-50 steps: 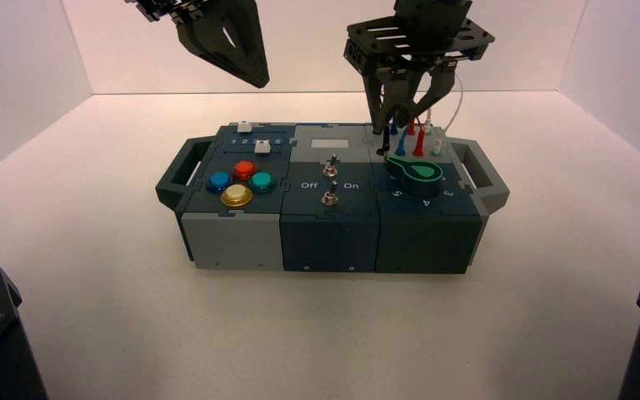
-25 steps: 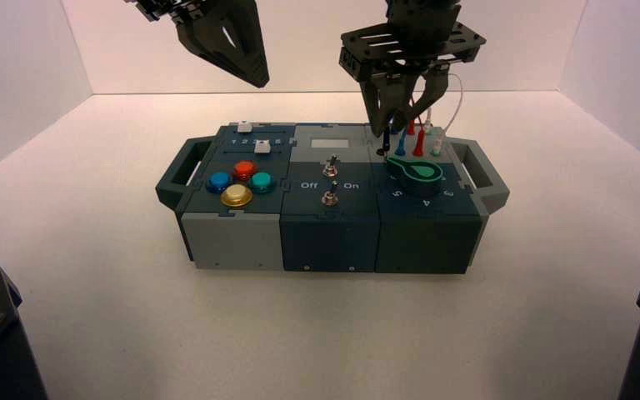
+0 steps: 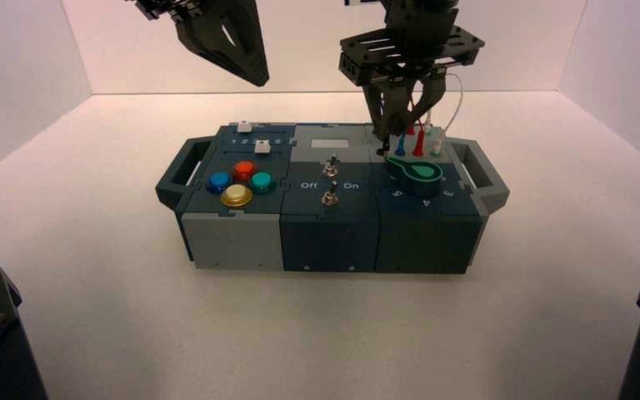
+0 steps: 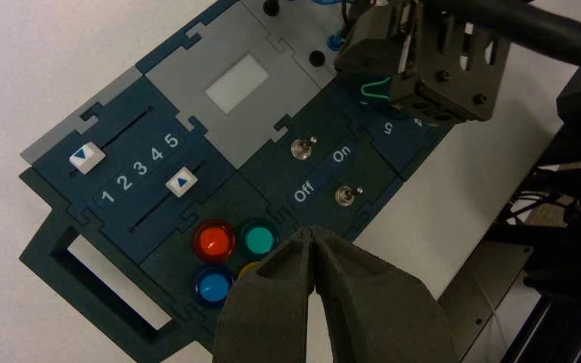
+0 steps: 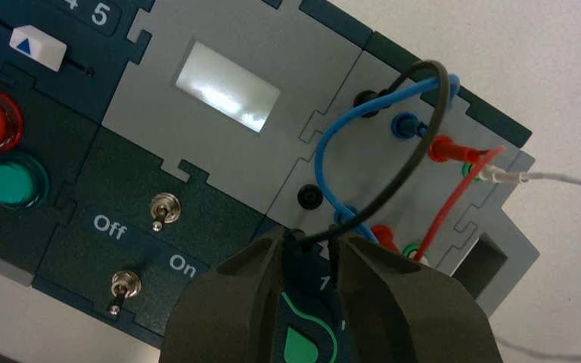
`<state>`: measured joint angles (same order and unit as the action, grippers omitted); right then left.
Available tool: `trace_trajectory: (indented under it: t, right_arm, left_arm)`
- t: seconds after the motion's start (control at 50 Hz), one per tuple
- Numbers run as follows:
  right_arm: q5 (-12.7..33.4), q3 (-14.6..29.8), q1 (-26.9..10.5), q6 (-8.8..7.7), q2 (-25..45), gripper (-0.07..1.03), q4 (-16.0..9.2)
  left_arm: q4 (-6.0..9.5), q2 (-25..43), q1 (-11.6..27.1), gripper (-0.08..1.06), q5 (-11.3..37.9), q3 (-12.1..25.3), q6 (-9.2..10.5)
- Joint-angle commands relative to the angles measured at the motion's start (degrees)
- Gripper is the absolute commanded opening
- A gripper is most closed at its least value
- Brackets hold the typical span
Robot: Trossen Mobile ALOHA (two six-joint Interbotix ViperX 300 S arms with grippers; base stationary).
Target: Insert the black wire.
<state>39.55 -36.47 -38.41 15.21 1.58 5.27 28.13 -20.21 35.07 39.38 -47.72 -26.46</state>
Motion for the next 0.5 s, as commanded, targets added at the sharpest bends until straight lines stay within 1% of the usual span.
trace_trajectory:
  t: [0.02, 0.16, 0.24, 0.26, 0.3, 0.32, 0.4, 0.42, 0.44, 0.5]
  right_arm:
    - [-0.09, 1.76, 0.00, 0.18, -0.62, 0.33, 0.09]
    - [-0.09, 1.93, 0.00, 0.18, -0.35, 0.33, 0.09]
    - [0.00, 2.02, 0.00, 0.26, -0.18, 0.33, 0.00]
    - [-0.09, 2.02, 0.00, 0.26, -0.18, 0.33, 0.00]
    - [-0.09, 2.02, 0.00, 0.18, -0.18, 0.33, 0.00]
    - [-0.09, 2.02, 0.00, 0.18, -0.18, 0.33, 0.00]
    - [-0.09, 1.93, 0.00, 0.18, -0.18, 0.33, 0.00]
    - [-0.09, 2.02, 0.00, 0.18, -0.18, 0.33, 0.00]
    - [-0.09, 2.02, 0.00, 0.26, -0.18, 0.33, 0.00]
    - [-0.09, 2.02, 0.00, 0.26, -0.18, 0.33, 0.00]
  left_arm:
    - [0.26, -0.97, 0.09, -0.03, 0.35, 1.58, -0.62]
    - [0.26, -0.62, 0.09, -0.03, -0.44, 0.88, -1.32]
    - [0.70, 0.00, 0.70, -0.03, -4.66, -1.23, -1.41]
    - [0.70, 0.00, 0.79, -0.03, -5.01, -1.41, -1.49]
    - [1.41, -0.18, 1.23, -0.03, -7.12, -2.64, -1.49]
    - [1.49, -0.26, 1.32, -0.03, -7.47, -2.90, -1.49]
    - [3.08, -0.62, 2.20, -0.03, -10.99, -4.92, -1.49]
    - [3.25, -0.70, 2.46, -0.03, -11.43, -5.19, -1.49]
    - [3.78, -0.88, 2.90, -0.03, -12.48, -5.89, -1.49]
    - [4.66, -1.32, 4.04, -0.03, -15.47, -7.38, -1.49]
